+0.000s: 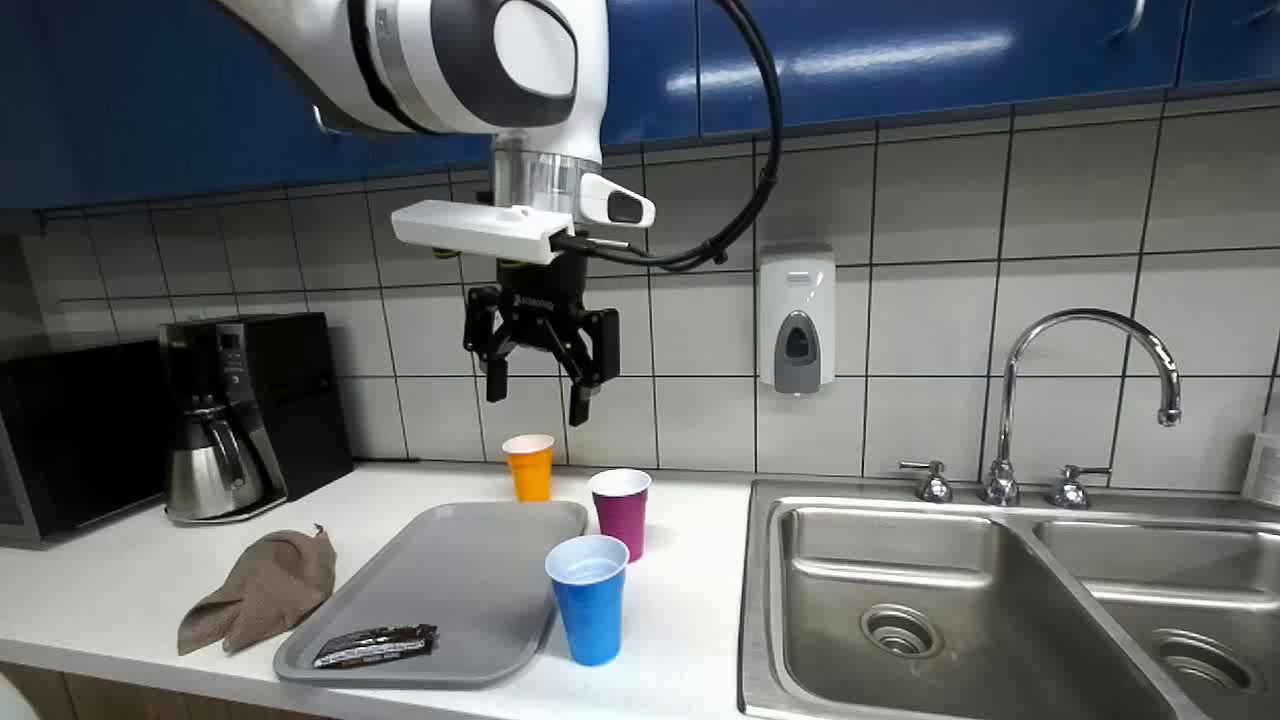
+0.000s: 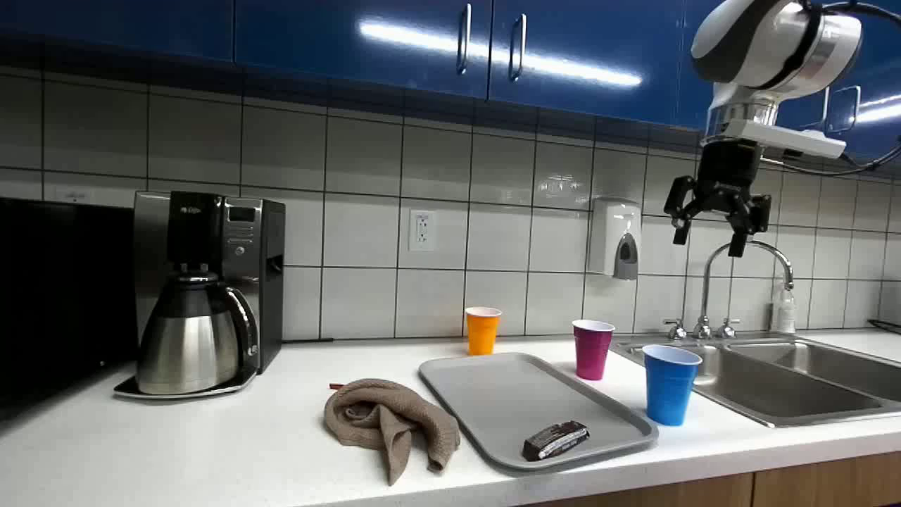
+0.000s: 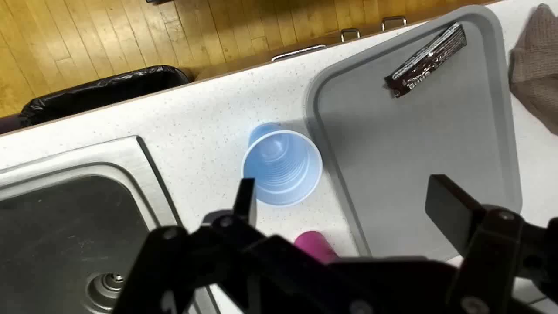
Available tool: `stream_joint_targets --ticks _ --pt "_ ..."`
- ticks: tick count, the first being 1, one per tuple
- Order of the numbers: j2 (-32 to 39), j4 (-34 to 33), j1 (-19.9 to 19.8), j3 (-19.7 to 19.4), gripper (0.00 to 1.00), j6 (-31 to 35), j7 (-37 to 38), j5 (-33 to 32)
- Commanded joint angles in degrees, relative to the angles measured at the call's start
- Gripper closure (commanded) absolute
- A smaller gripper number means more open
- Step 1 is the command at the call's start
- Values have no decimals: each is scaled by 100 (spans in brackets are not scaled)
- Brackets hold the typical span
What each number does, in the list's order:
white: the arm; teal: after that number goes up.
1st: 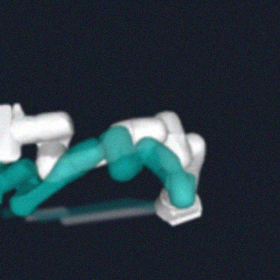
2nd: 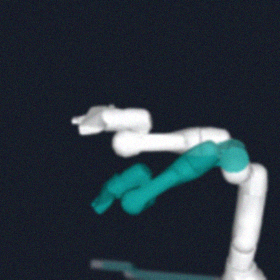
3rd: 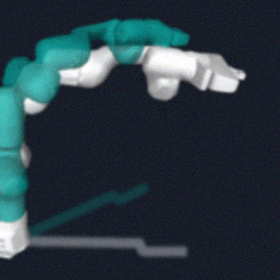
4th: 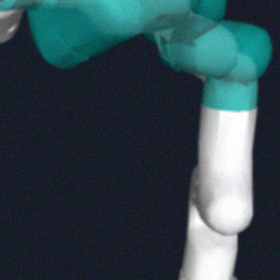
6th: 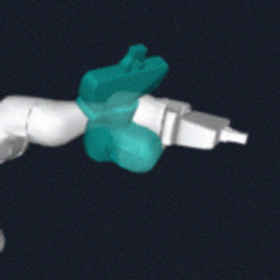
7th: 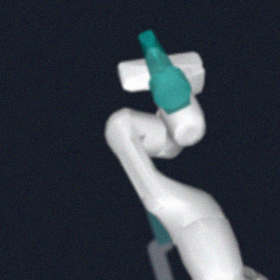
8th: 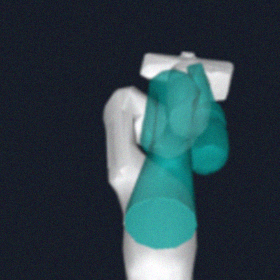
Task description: Put the cups on the grey tray.
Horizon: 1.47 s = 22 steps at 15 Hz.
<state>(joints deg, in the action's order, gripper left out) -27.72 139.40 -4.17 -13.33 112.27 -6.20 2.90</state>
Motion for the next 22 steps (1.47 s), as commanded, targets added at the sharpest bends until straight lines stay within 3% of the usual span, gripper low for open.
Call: stream_joint_targets --ticks 1,11,22 --pt "20 -12 -135 116 0 -16 -55 61" --pt "-34 295 -160 224 0 239 -1 -95" --pt "411 852 -138 474 0 1439 166 -257"
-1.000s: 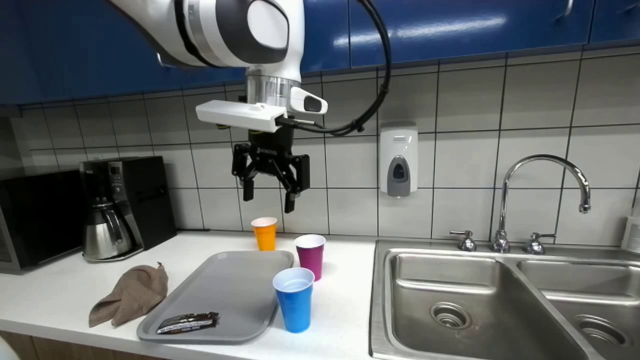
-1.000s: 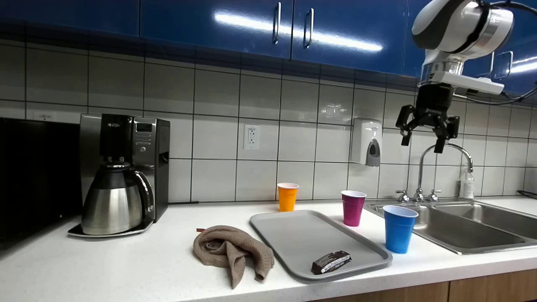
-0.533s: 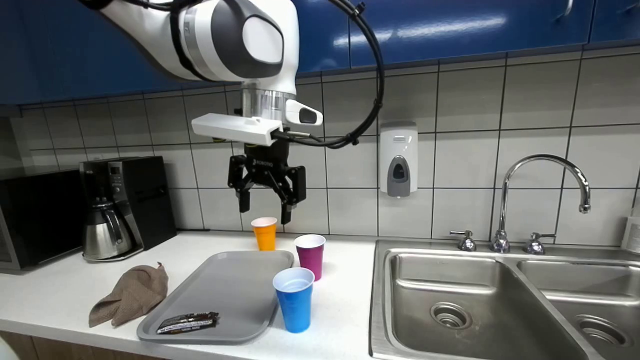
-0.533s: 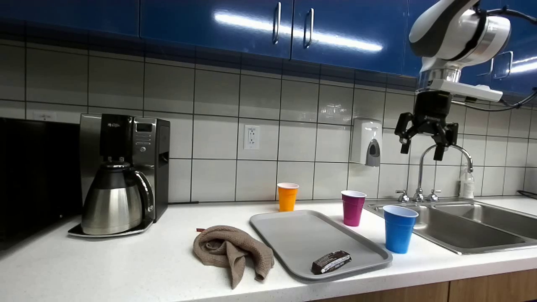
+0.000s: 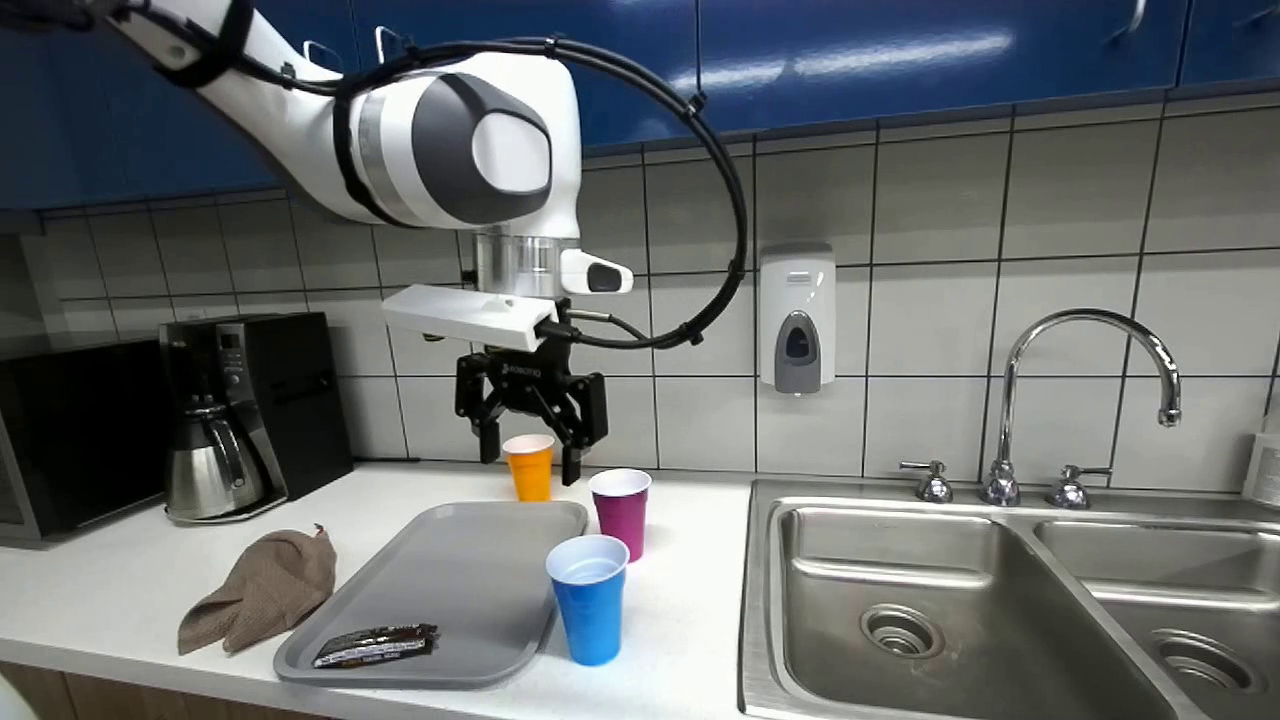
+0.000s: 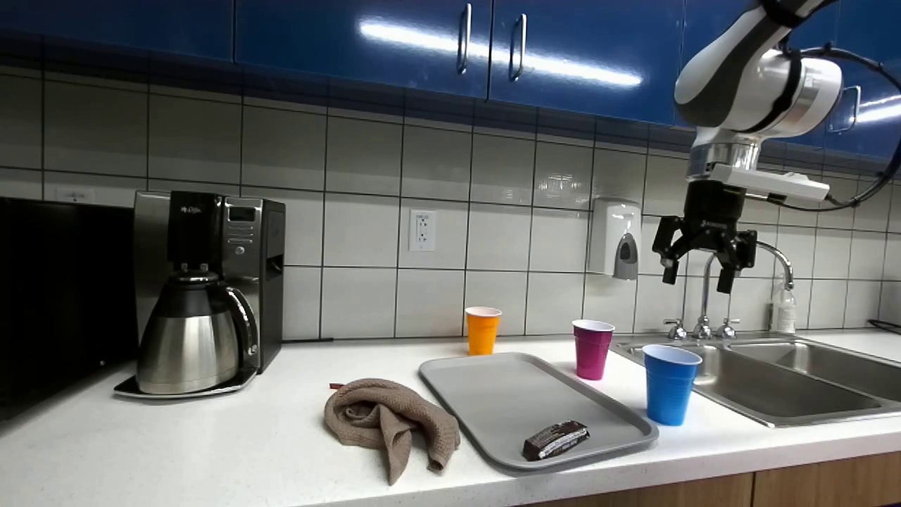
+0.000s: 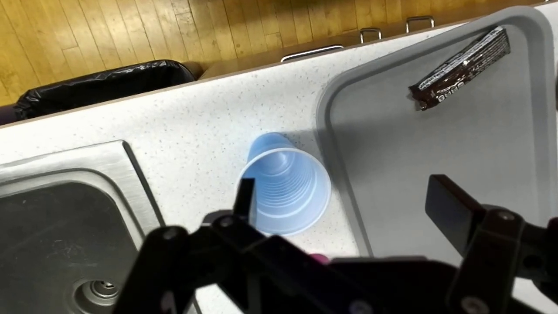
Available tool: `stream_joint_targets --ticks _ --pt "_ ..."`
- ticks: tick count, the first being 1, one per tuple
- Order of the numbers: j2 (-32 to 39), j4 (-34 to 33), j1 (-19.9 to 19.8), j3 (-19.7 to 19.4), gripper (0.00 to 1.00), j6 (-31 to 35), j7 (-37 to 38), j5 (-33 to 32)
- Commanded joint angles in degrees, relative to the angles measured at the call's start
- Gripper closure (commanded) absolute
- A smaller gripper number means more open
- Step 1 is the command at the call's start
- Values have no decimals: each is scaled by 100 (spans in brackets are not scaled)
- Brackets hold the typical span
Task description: Put the cups on the grey tray.
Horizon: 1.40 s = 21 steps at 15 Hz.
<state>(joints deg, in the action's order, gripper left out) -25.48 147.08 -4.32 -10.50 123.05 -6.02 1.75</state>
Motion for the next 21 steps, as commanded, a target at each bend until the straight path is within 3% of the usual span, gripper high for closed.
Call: stream_joint_targets --ticks 1,11,21 --pt "271 95 -120 208 0 489 167 -145" --pt "1309 42 -91 326 0 1633 334 -242" --pt "1950 28 -56 484 0 2255 570 -354"
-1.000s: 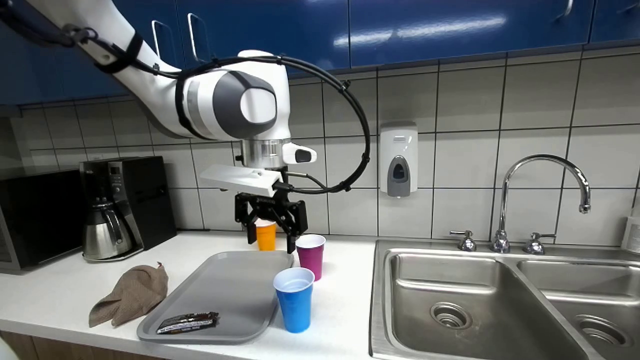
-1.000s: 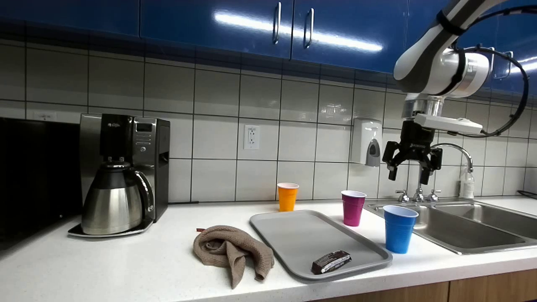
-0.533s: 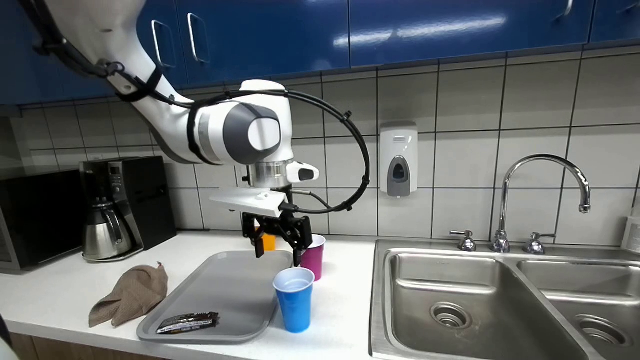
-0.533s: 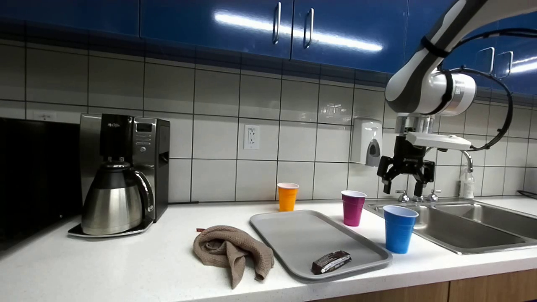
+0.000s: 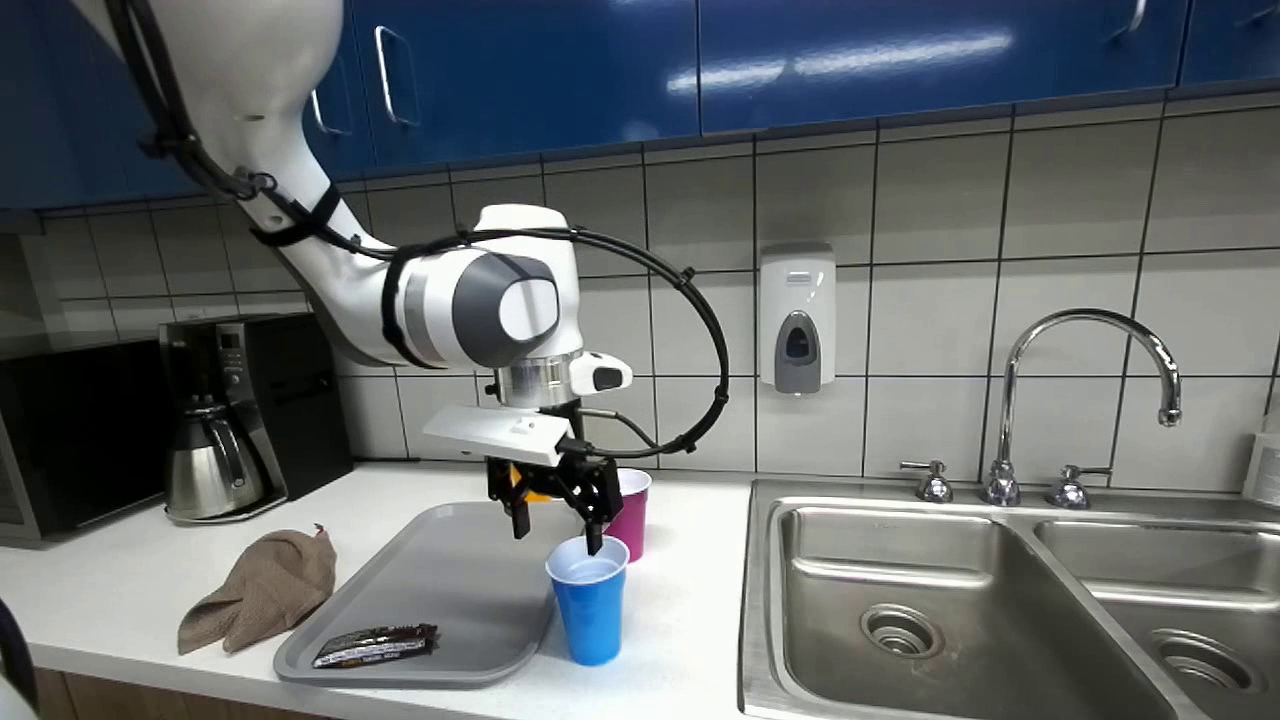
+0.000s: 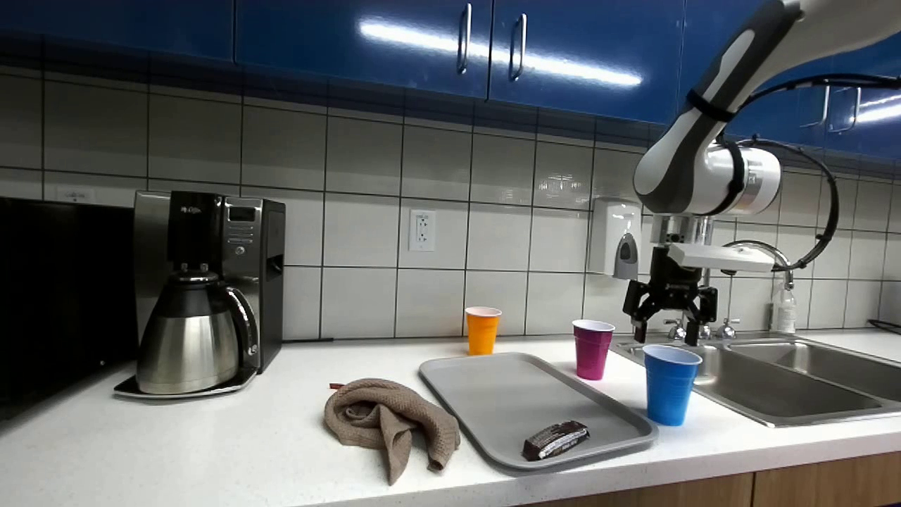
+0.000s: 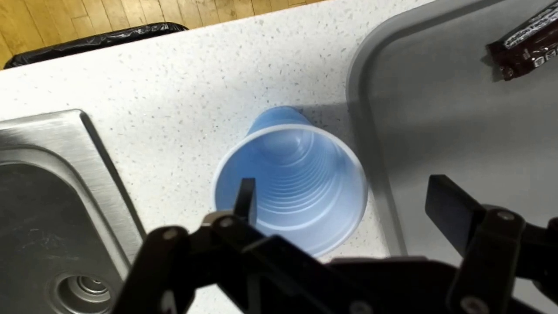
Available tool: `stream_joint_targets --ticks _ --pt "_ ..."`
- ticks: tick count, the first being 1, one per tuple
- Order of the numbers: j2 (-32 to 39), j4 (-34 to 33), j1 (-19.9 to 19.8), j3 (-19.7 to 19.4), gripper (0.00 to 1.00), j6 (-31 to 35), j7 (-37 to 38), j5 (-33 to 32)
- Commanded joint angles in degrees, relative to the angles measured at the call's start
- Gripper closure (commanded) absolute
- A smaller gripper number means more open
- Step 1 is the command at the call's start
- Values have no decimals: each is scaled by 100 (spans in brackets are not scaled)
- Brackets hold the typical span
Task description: Put the cups on the grey tray.
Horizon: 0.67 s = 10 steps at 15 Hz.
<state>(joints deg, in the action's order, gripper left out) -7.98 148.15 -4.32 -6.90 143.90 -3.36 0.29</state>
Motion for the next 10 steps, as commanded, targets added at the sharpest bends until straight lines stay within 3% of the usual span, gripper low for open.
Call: stream_joint_targets --ticks 1,10 --pt "258 -71 -57 138 0 223 367 -244" --pt "608 -63 -25 194 0 638 811 -529"
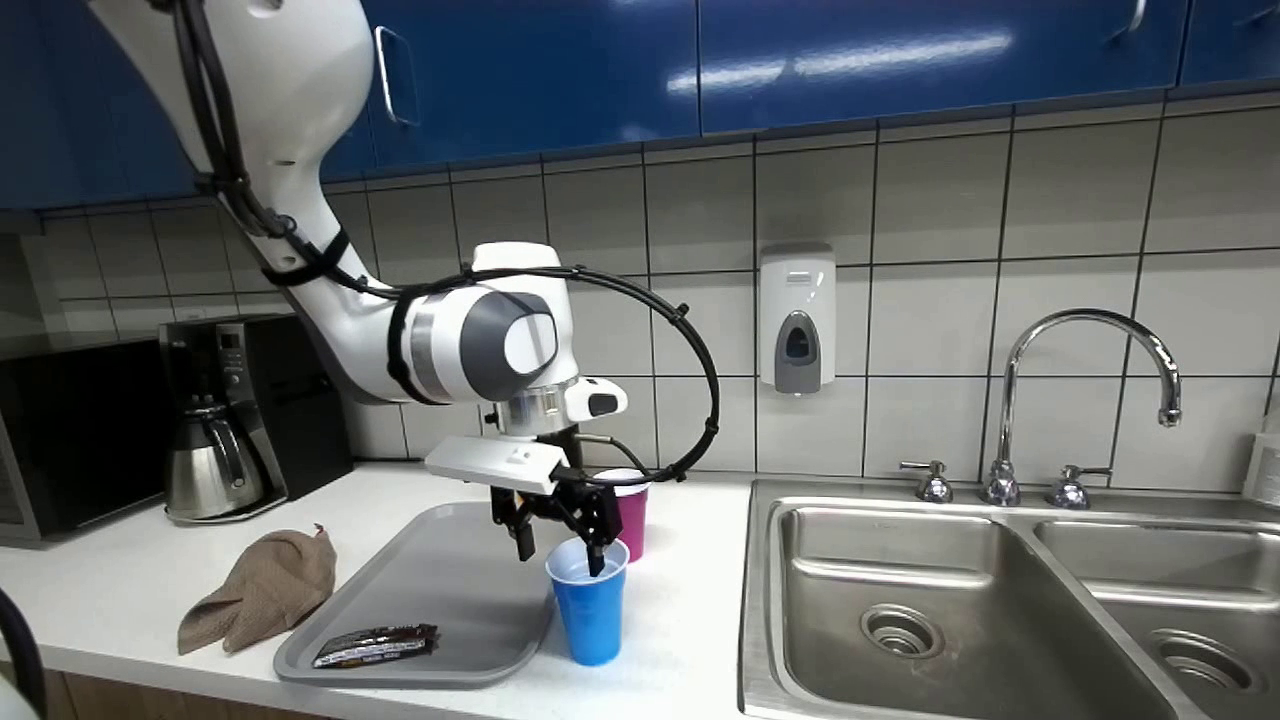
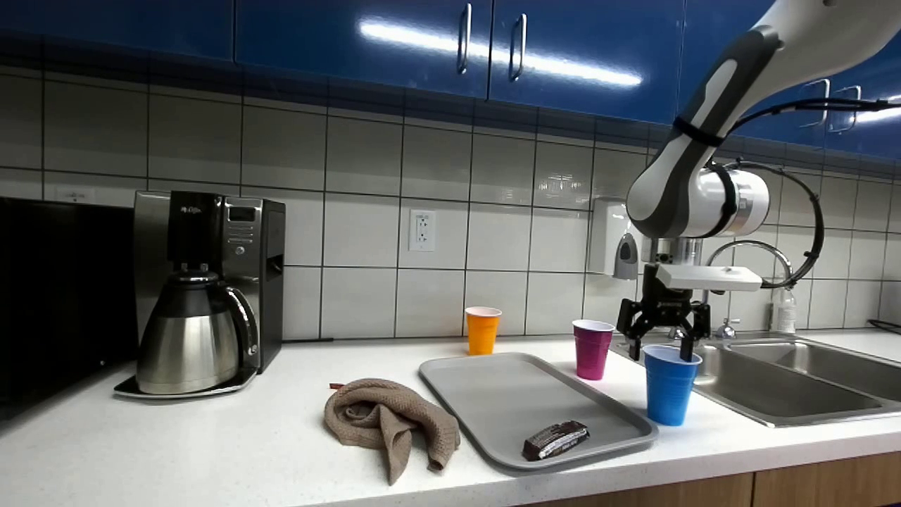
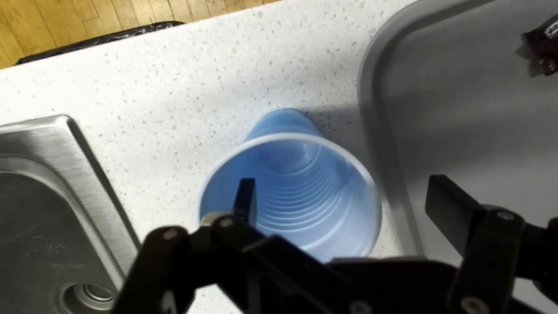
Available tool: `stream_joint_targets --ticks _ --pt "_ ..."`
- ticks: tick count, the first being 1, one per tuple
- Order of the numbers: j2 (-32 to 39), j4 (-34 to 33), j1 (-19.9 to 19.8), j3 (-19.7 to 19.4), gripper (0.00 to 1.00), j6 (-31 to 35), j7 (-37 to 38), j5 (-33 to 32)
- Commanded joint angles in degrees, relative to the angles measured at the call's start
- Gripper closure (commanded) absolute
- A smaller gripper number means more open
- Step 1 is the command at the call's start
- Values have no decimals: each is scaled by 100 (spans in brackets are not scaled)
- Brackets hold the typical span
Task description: Put the cups on the grey tray.
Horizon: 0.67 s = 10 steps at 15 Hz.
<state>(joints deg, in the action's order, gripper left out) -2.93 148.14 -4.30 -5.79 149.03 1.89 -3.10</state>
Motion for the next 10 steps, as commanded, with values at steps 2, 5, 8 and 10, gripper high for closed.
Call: stream_joint_targets --ticks 2,5,8,10 --pt "137 -62 -20 85 0 152 308 -207" --pt "163 -55 -13 79 35 199 303 -242" --pt "175 -56 -9 72 58 227 282 -214" --pt "171 -48 -8 70 73 230 269 -206"
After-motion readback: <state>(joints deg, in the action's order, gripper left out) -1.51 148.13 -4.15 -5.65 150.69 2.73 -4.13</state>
